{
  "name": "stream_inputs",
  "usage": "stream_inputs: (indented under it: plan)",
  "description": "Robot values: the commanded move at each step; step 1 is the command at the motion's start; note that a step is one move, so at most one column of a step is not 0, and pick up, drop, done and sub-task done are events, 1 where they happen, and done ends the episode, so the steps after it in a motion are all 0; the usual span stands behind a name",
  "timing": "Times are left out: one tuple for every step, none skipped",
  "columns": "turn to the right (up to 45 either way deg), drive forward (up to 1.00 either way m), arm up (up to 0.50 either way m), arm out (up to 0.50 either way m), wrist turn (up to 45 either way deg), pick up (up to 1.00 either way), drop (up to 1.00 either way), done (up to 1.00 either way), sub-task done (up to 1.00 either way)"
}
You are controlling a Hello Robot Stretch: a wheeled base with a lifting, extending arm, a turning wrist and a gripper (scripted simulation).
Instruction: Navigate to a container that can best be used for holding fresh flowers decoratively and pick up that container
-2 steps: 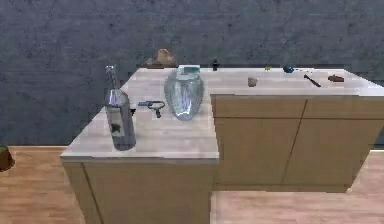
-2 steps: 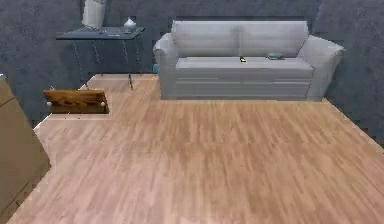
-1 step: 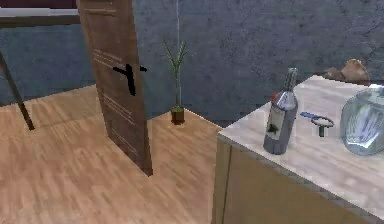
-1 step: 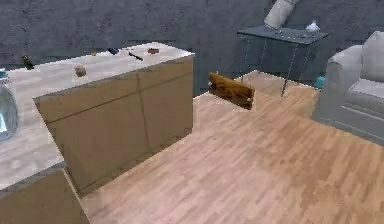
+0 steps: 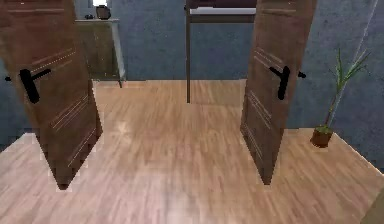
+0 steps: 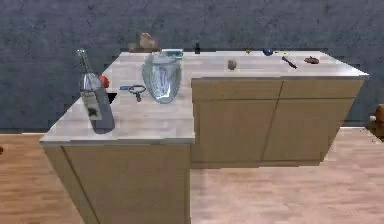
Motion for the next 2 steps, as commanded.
stream_inputs:
  plan:
    - [45.0,0.00,0.00,0.00,0.0,0.00,0.00,0.00,0.00]
    - [45.0,0.00,0.00,0.00,0.0,0.00,0.00,0.00,0.00]
